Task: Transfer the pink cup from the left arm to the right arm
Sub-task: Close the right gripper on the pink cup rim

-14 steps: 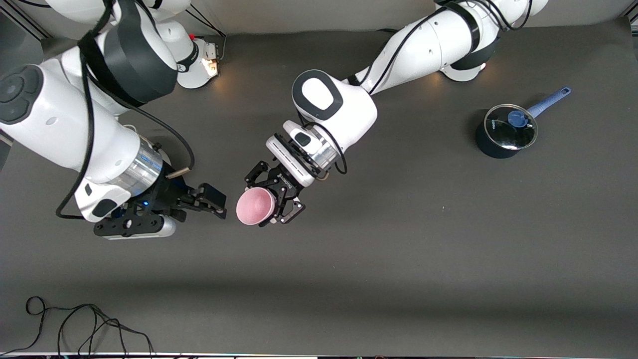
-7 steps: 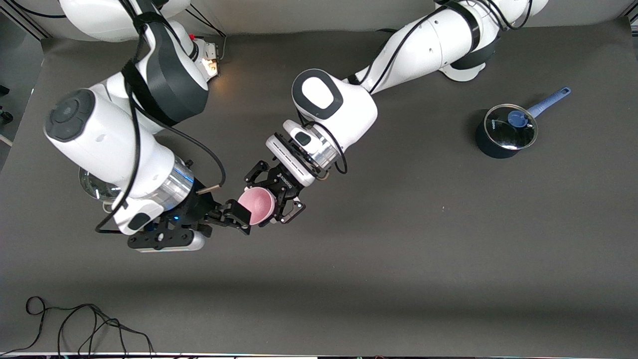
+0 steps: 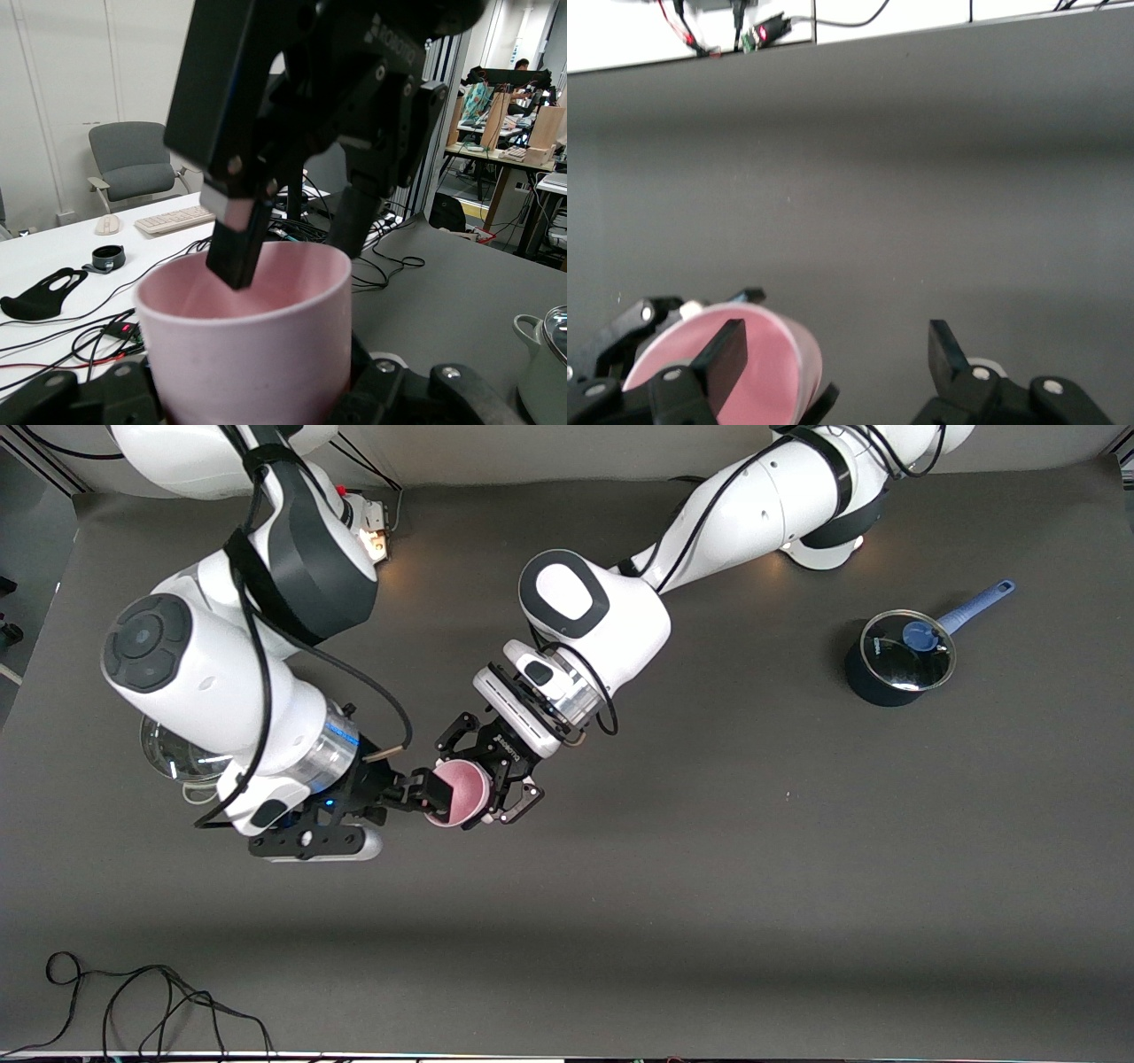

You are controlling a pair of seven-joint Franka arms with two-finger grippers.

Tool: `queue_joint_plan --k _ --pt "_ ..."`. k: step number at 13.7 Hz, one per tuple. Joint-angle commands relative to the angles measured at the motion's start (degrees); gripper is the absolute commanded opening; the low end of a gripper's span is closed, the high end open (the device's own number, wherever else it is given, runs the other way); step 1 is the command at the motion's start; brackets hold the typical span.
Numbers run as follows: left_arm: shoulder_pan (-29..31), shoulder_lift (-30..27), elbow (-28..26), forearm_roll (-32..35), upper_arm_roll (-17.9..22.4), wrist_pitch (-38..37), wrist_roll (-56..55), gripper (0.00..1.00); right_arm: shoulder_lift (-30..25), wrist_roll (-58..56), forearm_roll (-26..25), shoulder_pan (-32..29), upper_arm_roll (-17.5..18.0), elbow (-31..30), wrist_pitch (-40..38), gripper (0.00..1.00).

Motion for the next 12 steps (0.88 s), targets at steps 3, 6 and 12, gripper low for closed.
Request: queue_joint_plan --k 3,6,12 --pt "-0.9 -0.8 0.6 0.0 1.1 0.3 -1.3 0.00 -0.1 1.4 0.2 0.9 -0.2 1.0 -3.6 0.90" --pt "-0.9 -0.8 0.6 0.0 1.2 0.3 -1.4 0.00 -0.2 1.2 0.1 0.9 -0.2 1.3 -4.1 0.80" --pt "-0.9 -0.8 0.6 0.0 1.2 0.3 -1.4 0.00 -0.2 0.7 0.1 0.7 -0.9 1.5 -3.3 0.49"
